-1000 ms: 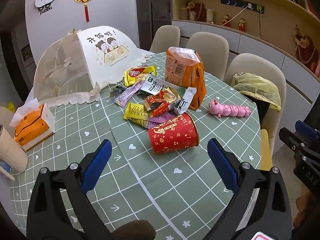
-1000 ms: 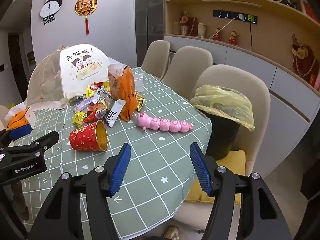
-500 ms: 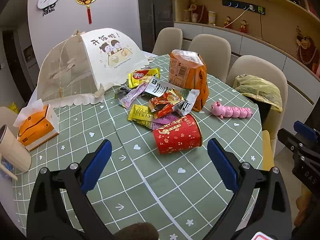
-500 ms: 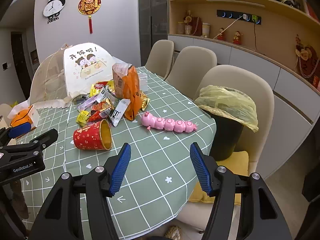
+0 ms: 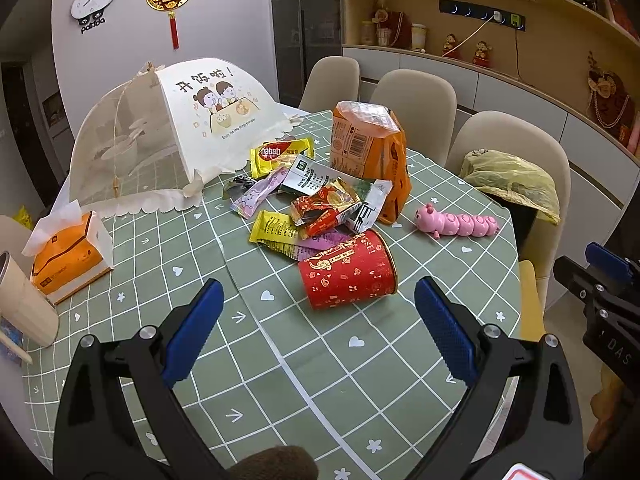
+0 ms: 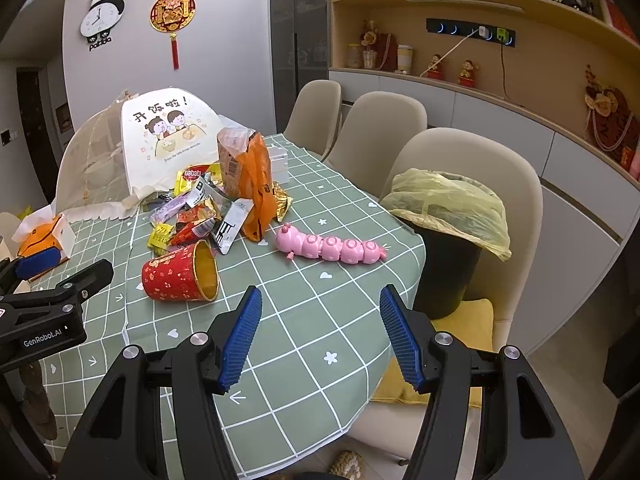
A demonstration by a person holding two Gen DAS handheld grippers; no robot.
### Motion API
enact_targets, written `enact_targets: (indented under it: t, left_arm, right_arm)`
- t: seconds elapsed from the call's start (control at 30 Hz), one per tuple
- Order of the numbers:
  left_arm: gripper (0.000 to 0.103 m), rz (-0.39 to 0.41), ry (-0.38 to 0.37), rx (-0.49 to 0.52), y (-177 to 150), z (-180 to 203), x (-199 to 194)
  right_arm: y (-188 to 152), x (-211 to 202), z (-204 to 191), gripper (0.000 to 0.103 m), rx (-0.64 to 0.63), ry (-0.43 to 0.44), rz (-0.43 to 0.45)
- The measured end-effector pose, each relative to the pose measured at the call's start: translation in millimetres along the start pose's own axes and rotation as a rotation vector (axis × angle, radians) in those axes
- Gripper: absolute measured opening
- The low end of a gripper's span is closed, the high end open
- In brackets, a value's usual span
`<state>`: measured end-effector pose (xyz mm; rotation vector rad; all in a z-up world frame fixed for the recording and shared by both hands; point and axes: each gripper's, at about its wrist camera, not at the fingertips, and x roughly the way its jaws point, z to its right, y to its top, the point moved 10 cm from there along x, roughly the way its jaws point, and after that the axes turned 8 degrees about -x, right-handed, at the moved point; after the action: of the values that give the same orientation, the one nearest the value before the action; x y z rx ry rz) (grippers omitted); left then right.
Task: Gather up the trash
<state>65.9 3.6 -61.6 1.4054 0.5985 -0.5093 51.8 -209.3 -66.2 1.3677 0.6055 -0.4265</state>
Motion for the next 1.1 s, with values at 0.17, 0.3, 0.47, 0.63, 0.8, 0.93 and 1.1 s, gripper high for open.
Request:
enact_targets:
  t: [0.17, 0.3, 0.47, 0.63, 0.8, 0.93, 1.1]
  left_arm:
    - [0.092, -0.005, -0.009, 0.004, -0.7, 2.3, 0.8]
    - [0.092, -0.005, -0.014, 0.010, -1.3, 4.0, 1.0]
    - [0.092, -0.002, -0.018, 0.014, -0.7, 5.7, -0.1]
    - [0.092, -0.002, -0.018, 0.014, -0.7, 5.9, -0.1]
    - [0.092, -0.001, -0.018, 0.014, -0.7, 5.8, -0.2]
    - [0.092, -0.002, -0.018, 0.013, -0.7, 5.9, -0.1]
    - [0.092, -0.002, -0.018, 0.013, -0.4, 5.9, -0.3]
  right_arm:
    - [-0.2, -1.3, 3.0, 0.058, 0.004, -0.010, 0.000]
    - [-0.9, -1.9, 4.1, 0.058, 0.011, -0.014, -0.005]
    - [-1.1, -2.3, 5.8, 0.058, 0.015, -0.015, -0.006]
    - [-1.7, -3.0, 7.0, 0.058, 0.019, -0.013, -0.004]
    - [-1.9, -2.9, 6.9, 0.058, 0.019, -0.013, -0.004]
    - [-2.2, -2.9, 6.7, 0.058, 0.020, -0.010, -0.005]
    - [-2.0, -3.4, 7.5, 0.058, 0.020, -0.014, 0.000]
